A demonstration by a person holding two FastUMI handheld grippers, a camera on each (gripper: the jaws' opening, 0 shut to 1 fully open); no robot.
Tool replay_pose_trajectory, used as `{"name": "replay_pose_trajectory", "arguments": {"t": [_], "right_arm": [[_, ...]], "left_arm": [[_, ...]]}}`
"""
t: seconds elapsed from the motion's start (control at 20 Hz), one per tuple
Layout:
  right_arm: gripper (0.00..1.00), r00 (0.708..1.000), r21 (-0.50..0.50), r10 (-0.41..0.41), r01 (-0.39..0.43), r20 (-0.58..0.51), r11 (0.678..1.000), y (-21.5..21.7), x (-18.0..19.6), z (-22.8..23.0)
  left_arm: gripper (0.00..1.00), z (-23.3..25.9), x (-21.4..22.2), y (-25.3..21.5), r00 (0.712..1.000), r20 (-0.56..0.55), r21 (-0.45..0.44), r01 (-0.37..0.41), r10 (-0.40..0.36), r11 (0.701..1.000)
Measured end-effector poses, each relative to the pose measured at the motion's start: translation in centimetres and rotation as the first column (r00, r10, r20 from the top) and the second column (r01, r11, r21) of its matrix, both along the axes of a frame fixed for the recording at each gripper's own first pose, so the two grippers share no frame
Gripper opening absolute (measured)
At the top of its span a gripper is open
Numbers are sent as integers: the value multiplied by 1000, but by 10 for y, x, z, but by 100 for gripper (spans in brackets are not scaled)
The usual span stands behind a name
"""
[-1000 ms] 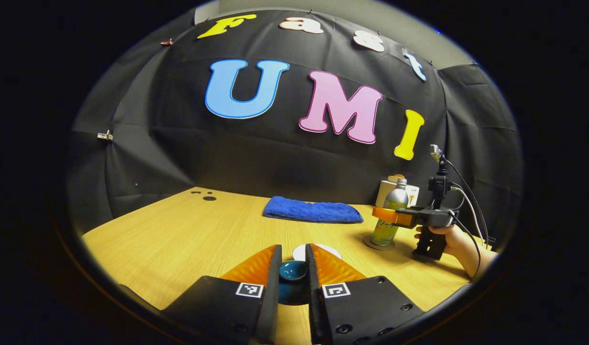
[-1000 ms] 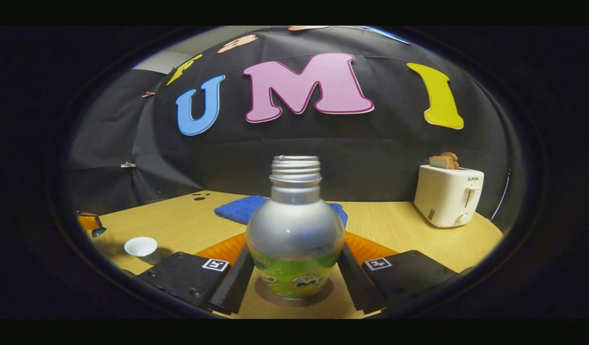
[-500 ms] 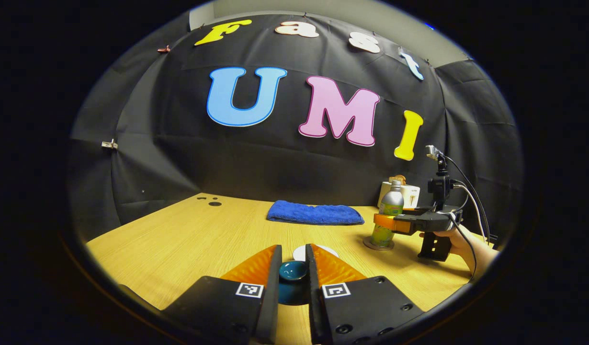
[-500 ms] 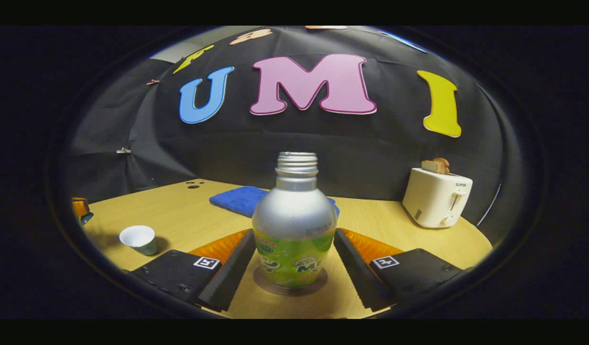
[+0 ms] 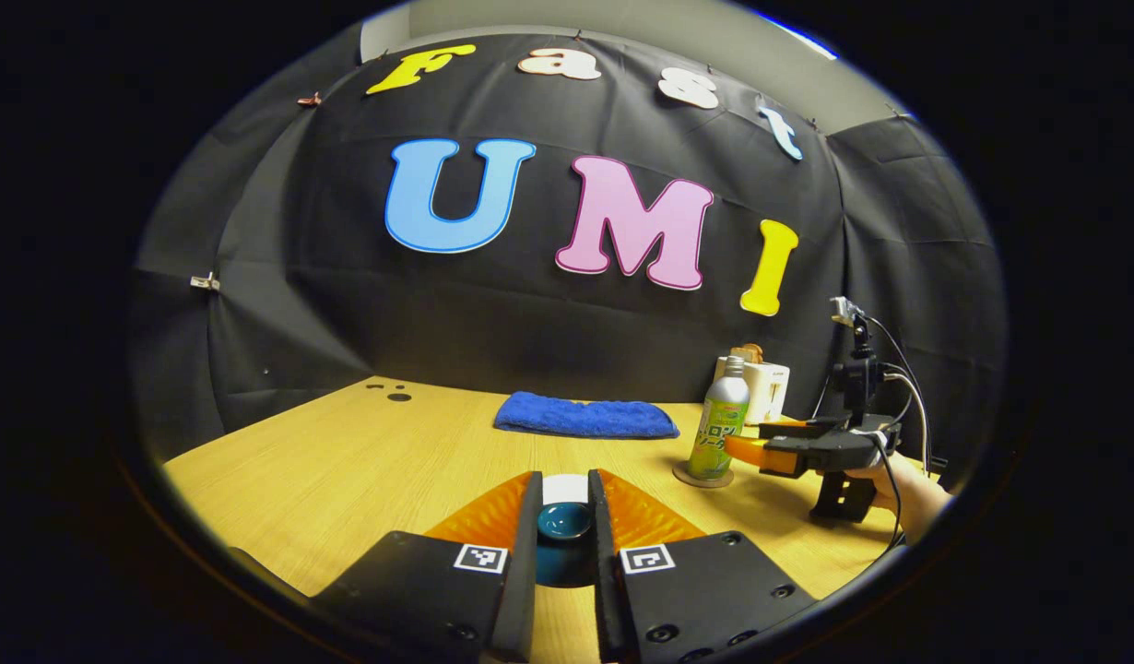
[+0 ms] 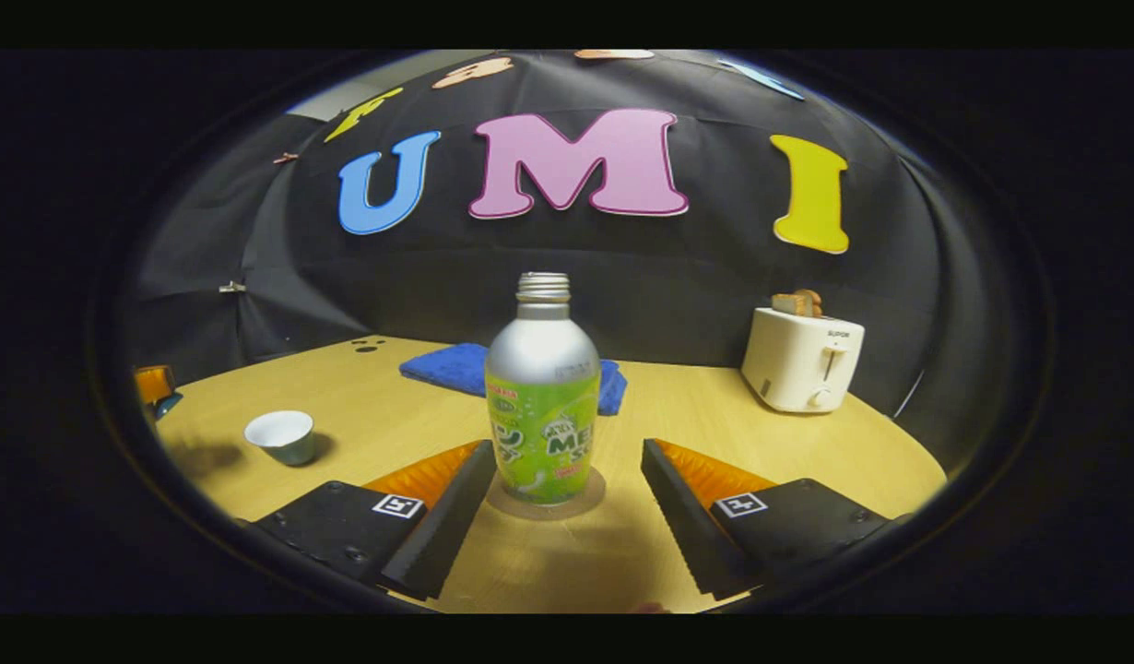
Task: Open the teacup lid with one hand, grasp the water bottle and pour water into the teacup with the other hand; after pouring, place the water bottle on the coaster and then close the teacup lid.
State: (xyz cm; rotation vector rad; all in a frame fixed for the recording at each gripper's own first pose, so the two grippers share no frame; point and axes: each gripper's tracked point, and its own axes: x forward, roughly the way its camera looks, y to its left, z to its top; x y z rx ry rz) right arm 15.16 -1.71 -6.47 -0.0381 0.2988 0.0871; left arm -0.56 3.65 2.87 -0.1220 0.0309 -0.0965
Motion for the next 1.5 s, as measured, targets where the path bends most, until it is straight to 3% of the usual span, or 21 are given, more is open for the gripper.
{"name": "replay_pose_trajectory", "arguments": {"t": [0.15, 0.45, 0.65, 0.9, 1.3, 1.5], "right_arm": [[98, 1000, 92, 25, -25, 0, 995, 13, -24, 10], [98, 990, -20, 13, -10, 140, 1000, 7, -66, 56], [98, 987, 9, 17, -18, 161, 1000, 23, -89, 58], [98, 987, -24, 12, -8, 159, 1000, 20, -99, 48], [98, 990, -27, 71, -69, 121, 997, 36, -98, 30], [98, 989, -28, 84, -82, 122, 996, 40, -96, 28]], "left_arm": [[30, 3, 12, 0, 1000, 5, 8, -4, 4, 1000], [30, 4, 47, 4, 1000, 2, 35, -6, 6, 999], [30, -5, 74, -2, 1000, -16, 47, 1, 0, 999], [30, -25, 102, -11, 998, -62, 68, 20, -16, 997], [34, -41, 125, -24, 993, -109, 109, 46, -34, 993], [30, -48, 129, -29, 991, -132, 125, 54, -38, 991]]}}
